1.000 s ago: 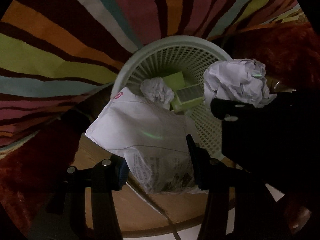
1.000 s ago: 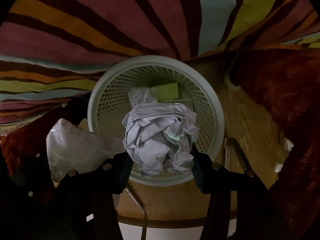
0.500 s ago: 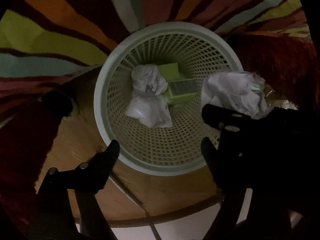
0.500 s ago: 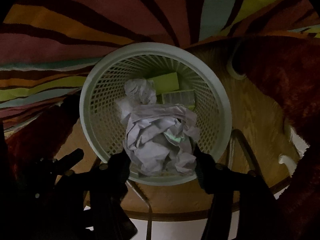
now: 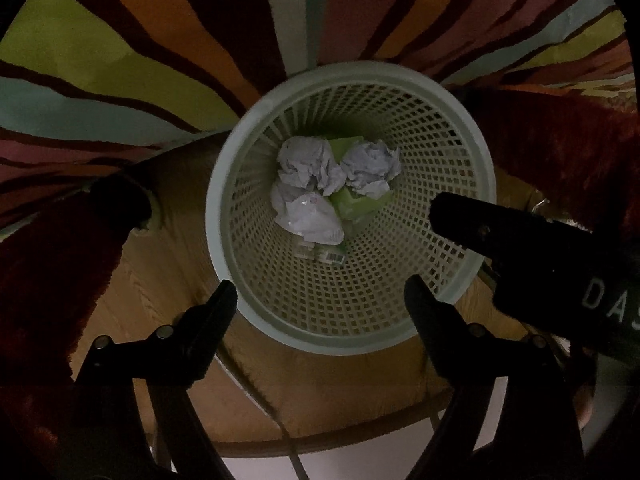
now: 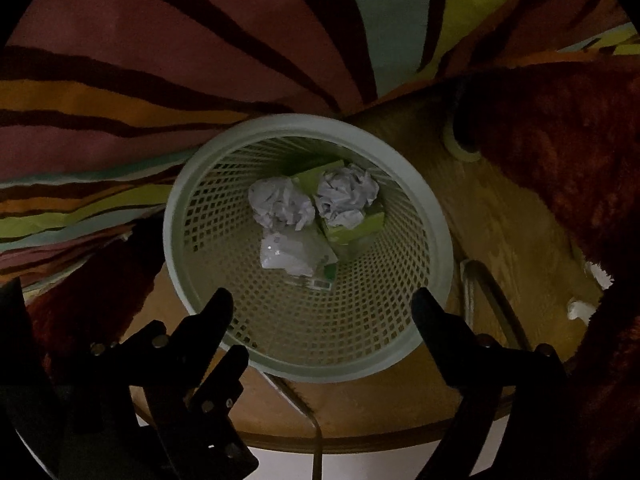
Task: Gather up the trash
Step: 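Move both open tools from the wastebasket back toward the items on the bed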
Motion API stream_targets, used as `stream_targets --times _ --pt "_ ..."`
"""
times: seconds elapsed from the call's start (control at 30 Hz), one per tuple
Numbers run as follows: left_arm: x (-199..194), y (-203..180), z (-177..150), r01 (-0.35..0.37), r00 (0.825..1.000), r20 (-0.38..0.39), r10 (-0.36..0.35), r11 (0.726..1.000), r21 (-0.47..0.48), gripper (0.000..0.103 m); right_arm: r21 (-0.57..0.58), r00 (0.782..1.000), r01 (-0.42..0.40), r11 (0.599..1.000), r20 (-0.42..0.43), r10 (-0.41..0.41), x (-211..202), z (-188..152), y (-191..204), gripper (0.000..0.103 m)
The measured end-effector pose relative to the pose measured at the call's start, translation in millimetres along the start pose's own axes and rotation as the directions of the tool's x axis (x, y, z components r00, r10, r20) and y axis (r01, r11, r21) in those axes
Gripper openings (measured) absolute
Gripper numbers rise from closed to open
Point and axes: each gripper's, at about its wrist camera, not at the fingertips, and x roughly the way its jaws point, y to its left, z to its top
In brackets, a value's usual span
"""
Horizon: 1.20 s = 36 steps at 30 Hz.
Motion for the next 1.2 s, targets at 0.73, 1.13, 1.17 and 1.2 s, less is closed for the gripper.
stream_targets --times 0.73,1.13,1.17,1.2 --pt "-124 -7 -48 0.01 0.883 0.468 -0.032 0.999 0.049 0.088 -0.145 0.889 -0.247 0.958 0.36 0.284 -118 -50 -7 0.087" --pt "-221 17 -58 0.0 0.58 0.814 0.024 1.0 -0.029 0.088 -0.356 0.617 -0.136 0.924 0.7 0.36 -221 -66 21 0.087" --pt "-224 20 -56 0.011 0.57 0.822 0.02 0.999 -0.032 0.088 -0.359 0.612 -0.133 0.924 0.704 0.361 -224 -65 22 0.087" --pt "-231 23 -53 0.025 0.553 0.833 0.015 0.999 -0.034 0.088 -0.368 0.595 -0.122 0.922 0.717 0.364 -231 -63 24 0.087"
